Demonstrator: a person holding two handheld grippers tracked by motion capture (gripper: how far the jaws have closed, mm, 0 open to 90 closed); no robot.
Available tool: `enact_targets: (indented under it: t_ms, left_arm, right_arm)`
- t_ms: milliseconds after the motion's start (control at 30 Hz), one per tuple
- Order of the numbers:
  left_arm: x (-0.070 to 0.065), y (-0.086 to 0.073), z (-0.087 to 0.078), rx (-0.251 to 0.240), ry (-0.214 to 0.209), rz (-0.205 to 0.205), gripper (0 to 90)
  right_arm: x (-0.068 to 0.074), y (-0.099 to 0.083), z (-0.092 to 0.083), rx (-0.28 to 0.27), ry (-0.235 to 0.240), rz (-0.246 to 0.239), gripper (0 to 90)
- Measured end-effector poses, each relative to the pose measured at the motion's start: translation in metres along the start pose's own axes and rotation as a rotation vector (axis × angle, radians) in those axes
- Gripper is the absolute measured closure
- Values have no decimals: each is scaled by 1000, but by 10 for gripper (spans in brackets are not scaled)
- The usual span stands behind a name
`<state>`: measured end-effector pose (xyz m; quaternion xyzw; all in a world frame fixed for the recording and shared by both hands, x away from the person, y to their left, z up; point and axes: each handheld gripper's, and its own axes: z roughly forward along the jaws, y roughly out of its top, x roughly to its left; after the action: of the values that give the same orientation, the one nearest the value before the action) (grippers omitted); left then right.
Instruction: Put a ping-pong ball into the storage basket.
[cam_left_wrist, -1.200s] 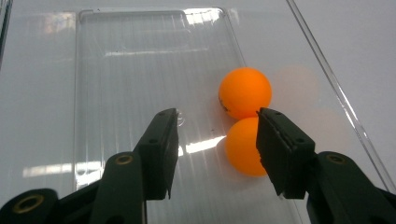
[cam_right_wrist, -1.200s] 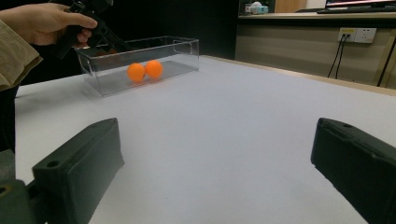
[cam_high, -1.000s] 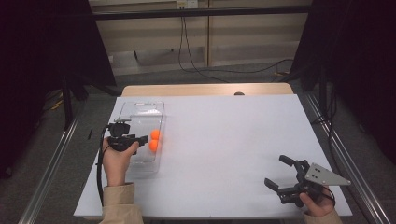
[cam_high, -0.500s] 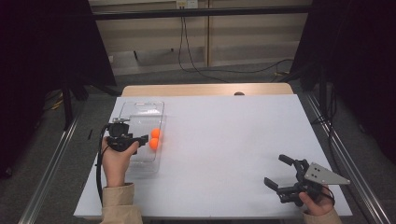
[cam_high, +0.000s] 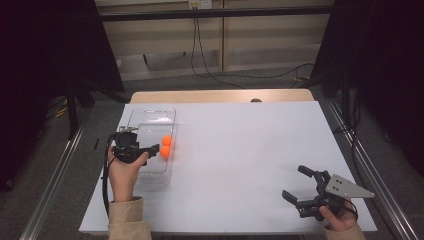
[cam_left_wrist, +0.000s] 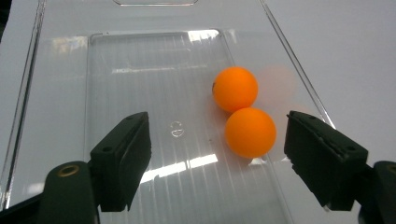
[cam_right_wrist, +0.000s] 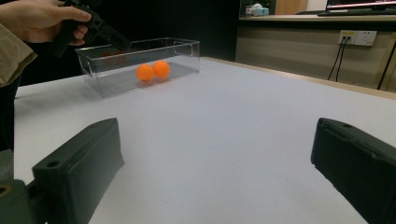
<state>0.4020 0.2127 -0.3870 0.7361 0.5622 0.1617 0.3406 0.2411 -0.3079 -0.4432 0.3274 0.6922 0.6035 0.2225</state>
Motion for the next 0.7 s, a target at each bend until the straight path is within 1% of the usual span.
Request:
enact_targets:
  t_ms: [167, 300, 433, 567, 700]
  left_arm:
    - [0, 0, -2, -23, 0, 0, 201]
    - [-2, 0, -4, -41, -10, 7, 173]
    - [-2, 1, -5, -48, -15, 19, 153]
    - [-2, 0, -6, -64, -10, 14, 108]
    - [-2, -1, -9, -82, -22, 16, 78]
  right_arm:
    - [0, 0, 0, 0, 0, 0, 18]
    - [0, 0, 1, -1, 0, 0, 18]
    - [0, 0, 1, 1, 2, -3, 18]
    - [0, 0, 0, -1, 0, 0, 18]
    - [0, 0, 1, -2, -1, -1, 18]
